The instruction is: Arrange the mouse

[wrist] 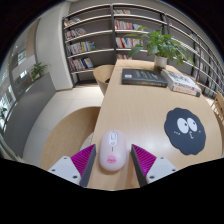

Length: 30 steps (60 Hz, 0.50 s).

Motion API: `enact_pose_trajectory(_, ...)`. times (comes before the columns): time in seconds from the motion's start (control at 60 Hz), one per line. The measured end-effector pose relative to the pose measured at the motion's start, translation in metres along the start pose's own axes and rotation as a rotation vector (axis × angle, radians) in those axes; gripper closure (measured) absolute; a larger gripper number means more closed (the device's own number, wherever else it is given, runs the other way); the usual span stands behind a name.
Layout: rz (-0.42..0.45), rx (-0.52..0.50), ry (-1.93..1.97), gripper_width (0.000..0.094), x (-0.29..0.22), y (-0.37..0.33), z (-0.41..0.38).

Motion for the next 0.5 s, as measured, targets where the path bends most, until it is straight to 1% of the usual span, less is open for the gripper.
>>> enact_pose_trajectory(0.033, -0.003, 0.010, -0.005, 0.0311, -0.004, 0.006, 0.002)
enact_pose_trajectory(0.067, -0.008, 0.011, -0.018, 0.0428, -0.007, 0.010, 0.000)
enact_pose_trajectory(0.083, -0.012, 0.014, -0.024, 0.0455, -0.008, 0.011, 0.002)
enact_pose_trajectory(0.1, -0.017, 0.013, -0.027, 0.0456, -0.008, 0.011, 0.002)
enact_pose_trajectory(0.217, -0.052, 0.002, -0.018, 0.0586, -0.012, 0.011, 0.002)
enact_pose_trajectory(0.283, -0.071, -0.006, -0.021, 0.0602, -0.011, 0.011, 0.004)
enact_pose_trajectory(0.317, -0.081, 0.003, -0.023, 0.0628, -0.012, 0.010, 0.004)
enact_pose_trajectory(0.383, -0.104, -0.011, -0.051, 0.0629, -0.015, 0.001, 0.005)
enact_pose_trajectory(0.4, -0.100, -0.018, -0.043, 0.0628, -0.018, -0.002, 0.004)
enact_pose_trajectory(0.45, -0.051, -0.034, -0.043, 0.0628, -0.036, -0.017, 0.006)
enact_pose_trajectory(0.5, -0.009, -0.014, -0.053, 0.0628, -0.062, -0.037, 0.017)
Point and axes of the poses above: the point between the fingertips, and its own axes, seen from behind it with the camera up: z to the right, x down, y forward, the way the camera looks, the point moved 10 cm from there along -y, backward, against the way the camera looks, and after that the axes turned 4 degrees about -y, right-handed, at the moved point
